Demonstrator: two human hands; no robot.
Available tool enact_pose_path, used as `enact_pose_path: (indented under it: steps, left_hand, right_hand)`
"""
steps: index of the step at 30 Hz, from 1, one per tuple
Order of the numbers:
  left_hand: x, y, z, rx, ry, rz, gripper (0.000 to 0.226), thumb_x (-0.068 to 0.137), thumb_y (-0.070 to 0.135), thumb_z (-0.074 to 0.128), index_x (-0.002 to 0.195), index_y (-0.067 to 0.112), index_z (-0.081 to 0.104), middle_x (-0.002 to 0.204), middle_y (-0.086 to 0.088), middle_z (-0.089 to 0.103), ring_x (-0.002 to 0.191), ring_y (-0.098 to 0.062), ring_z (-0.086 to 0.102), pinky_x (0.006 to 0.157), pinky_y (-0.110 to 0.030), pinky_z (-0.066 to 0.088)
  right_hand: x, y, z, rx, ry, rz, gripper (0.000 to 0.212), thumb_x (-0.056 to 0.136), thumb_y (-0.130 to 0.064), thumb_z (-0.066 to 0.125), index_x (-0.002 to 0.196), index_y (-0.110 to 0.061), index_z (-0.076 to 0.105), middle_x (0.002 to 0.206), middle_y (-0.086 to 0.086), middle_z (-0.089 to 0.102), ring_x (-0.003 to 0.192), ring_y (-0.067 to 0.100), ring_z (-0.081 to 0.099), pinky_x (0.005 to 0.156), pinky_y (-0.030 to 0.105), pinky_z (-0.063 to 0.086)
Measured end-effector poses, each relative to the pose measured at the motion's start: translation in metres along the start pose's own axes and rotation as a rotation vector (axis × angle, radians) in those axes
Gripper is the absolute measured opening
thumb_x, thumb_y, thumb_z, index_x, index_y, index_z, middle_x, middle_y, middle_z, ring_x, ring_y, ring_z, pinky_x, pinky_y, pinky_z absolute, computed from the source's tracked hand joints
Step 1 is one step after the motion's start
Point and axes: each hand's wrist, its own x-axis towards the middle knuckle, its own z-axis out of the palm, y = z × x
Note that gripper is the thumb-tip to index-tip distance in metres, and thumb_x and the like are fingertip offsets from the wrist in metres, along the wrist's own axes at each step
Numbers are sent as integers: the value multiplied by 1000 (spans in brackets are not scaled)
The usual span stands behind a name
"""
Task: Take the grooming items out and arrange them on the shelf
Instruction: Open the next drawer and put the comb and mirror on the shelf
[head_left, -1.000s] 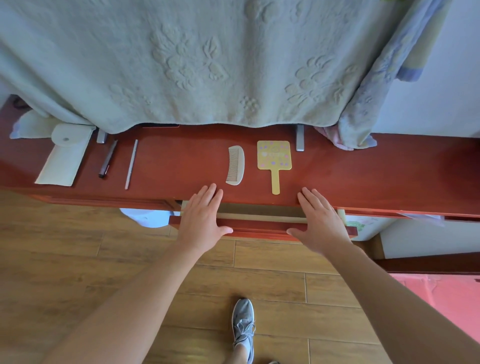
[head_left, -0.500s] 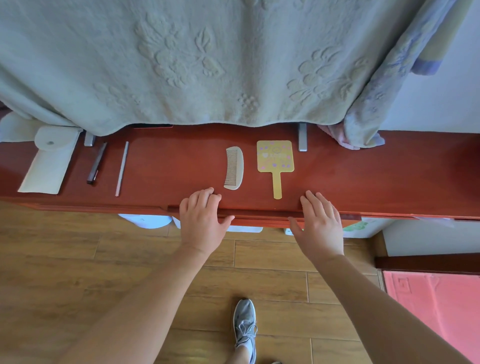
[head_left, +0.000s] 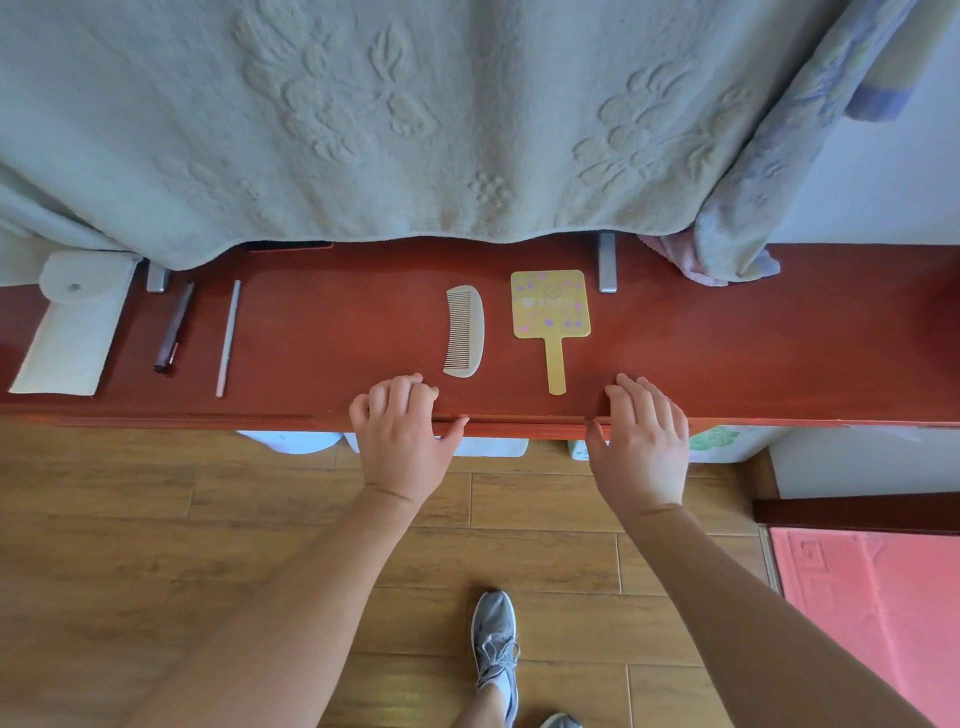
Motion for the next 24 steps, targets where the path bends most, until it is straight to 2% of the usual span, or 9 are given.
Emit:
enact_pose_path:
  steps: [8,14,18,22,24]
  left_hand:
    - [3,2,-3,22,-76,-25,42,67,46,83,90,16,67,105,-1,65,94,-27,57,84,-43,39]
    - [10,11,-29,29,-250,-54,41,67,31,84,99,16,64,110,0,60,103,-26,56,84,-41,44]
    - [12,10,-50,-36,-407,-45,56,74,34,81,122,15,58,130,-2,54,124,-25,50,99,-41,42]
    - [5,16,-79,-75,-441,-56,61,80,36,75,131,12,52,136,-3,53,128,-25,48,103,-42,42]
    - [-1,22,-97,-71,-436,-39,59,83,38,71,133,12,52,137,-4,52,129,-24,48,105,-41,41]
  right_hand:
    - [3,-3,-3,15,-66,34,38,72,-12,77,107,-5,65,119,11,64,116,32,56,93,48,45]
    - [4,-5,-21,1,-271,60,49,74,-14,77,120,-5,60,131,11,56,126,32,48,101,48,41]
    - [5,-8,-48,-4,-403,65,55,83,-26,68,132,-9,53,140,10,47,132,29,39,107,44,34]
    - [0,-12,-83,29,-536,34,63,91,-44,55,144,-16,38,148,1,36,137,23,30,112,39,29]
    - [-4,-15,-102,42,-584,21,64,92,-47,51,146,-17,33,151,-1,33,139,21,26,114,38,27]
